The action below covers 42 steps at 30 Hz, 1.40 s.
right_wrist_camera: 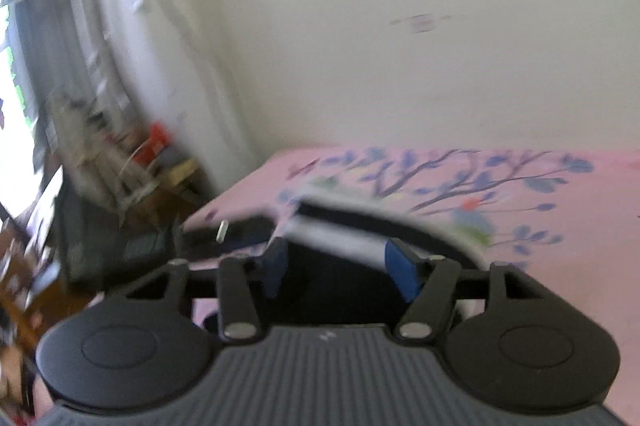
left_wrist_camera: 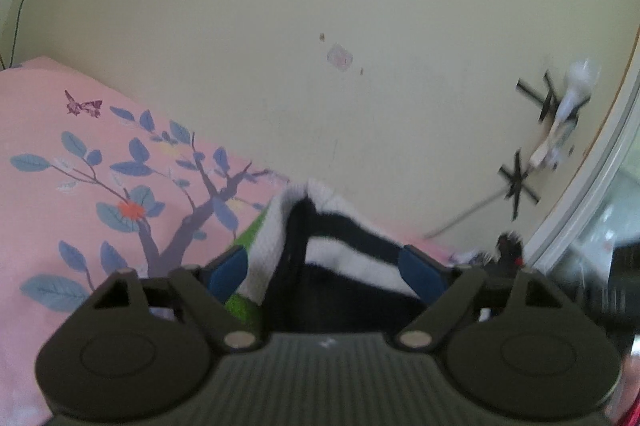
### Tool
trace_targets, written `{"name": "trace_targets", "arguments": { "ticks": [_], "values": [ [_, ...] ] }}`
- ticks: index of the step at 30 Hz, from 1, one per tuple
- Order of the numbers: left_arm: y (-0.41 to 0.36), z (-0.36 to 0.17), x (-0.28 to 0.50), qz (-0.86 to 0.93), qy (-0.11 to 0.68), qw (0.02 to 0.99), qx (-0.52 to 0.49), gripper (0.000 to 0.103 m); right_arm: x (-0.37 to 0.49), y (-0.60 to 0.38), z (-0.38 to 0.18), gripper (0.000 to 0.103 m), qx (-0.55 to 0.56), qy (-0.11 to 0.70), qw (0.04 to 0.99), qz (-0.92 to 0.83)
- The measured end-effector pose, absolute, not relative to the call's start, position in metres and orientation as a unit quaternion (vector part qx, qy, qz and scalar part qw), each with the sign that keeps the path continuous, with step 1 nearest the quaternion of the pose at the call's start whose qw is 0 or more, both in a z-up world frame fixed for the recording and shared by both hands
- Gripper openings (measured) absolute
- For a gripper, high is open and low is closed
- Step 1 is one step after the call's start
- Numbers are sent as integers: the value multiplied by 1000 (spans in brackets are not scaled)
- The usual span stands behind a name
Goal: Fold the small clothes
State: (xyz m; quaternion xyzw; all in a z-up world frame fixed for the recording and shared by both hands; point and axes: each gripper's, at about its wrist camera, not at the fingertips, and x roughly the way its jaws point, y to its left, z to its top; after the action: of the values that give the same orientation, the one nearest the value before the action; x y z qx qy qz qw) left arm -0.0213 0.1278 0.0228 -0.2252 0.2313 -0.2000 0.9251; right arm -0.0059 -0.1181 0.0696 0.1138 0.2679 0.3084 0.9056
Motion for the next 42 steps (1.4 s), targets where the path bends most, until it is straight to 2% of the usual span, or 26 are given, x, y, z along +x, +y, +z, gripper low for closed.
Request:
{"name": "trace_targets", "arguments": {
  "ticks": [3,4,5,7,9,13,15,18,19,20,23,27,31,42],
  "values": [
    [121,16,-17,-184,255,928,-201,67,23,-105,65,54,118,273,907,298],
    [119,14,-14,-180,265,927,-196,58,34,-100,61,54,115,282,906,294],
    [118,11,-11,-175,276,926,-189,54,46,-92,53,54,108,298,905,285],
    [115,6,-7,-164,290,927,-173,52,65,-79,34,55,78,330,901,271],
    [115,5,-5,-156,292,929,-167,52,72,-71,16,51,51,330,910,246],
    [123,3,-4,-163,294,922,-190,54,72,-81,14,49,69,334,906,250],
    [124,5,-5,-170,291,921,-197,61,63,-90,15,50,88,312,912,251],
    [126,7,-8,-178,280,921,-207,84,36,-109,22,64,134,257,926,241],
    [127,8,-9,-173,278,922,-208,98,23,-119,23,69,152,236,931,232],
    [128,8,-9,-165,276,923,-210,102,12,-130,23,70,170,221,934,224],
    [131,6,-5,-161,286,918,-225,103,-8,-161,8,72,218,221,930,196],
    [129,-2,2,-146,310,912,-224,103,-8,-189,-25,75,288,263,903,182],
    [128,-7,7,-142,323,908,-224,103,-2,-204,-34,75,342,272,880,188],
    [129,-10,8,-141,327,906,-227,103,-1,-205,-32,80,355,263,873,205]
  ]
}}
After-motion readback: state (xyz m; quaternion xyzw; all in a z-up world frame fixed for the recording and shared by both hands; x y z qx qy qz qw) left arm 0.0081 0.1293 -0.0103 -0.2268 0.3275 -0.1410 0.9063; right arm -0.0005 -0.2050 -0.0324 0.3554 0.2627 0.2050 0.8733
